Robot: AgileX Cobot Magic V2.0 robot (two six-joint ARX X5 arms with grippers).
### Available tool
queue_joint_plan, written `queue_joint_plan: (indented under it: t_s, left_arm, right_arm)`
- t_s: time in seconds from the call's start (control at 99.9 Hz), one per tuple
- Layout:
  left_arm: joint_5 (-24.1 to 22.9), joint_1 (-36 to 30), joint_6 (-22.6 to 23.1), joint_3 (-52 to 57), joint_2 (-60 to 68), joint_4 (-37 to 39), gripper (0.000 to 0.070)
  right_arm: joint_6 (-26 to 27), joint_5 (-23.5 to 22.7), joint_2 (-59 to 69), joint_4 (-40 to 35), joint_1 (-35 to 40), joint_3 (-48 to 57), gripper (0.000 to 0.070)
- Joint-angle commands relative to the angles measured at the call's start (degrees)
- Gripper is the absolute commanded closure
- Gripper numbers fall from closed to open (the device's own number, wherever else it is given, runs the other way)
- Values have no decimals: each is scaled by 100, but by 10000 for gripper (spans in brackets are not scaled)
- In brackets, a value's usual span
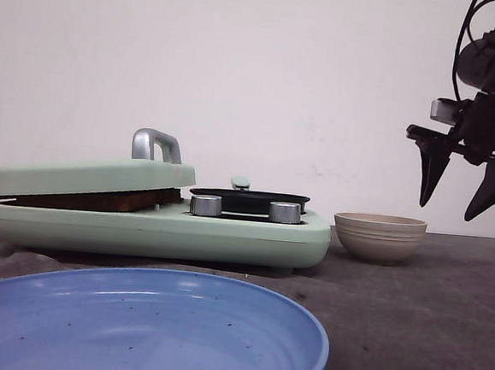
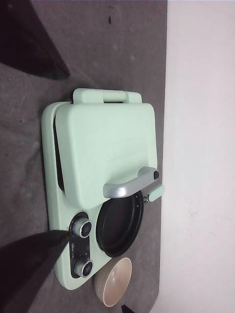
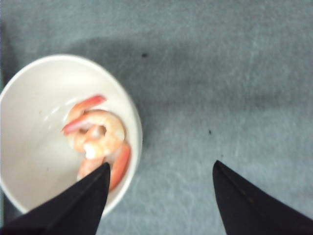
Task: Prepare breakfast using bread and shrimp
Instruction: 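Lower the right gripper to the rim of the cream shrimp bowl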
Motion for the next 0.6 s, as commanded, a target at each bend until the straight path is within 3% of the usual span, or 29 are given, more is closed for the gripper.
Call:
queue_joint_plan:
  t_s: [0.0,0.59]
  left_arm:
    - [-20,-2,70,11,-13,79,143]
    - [-20,-2,72,11,-13,55,143]
  right_arm:
    - [57,-59,256,13,37,326,288]
    - [98,-118,1165,4,295,977,289]
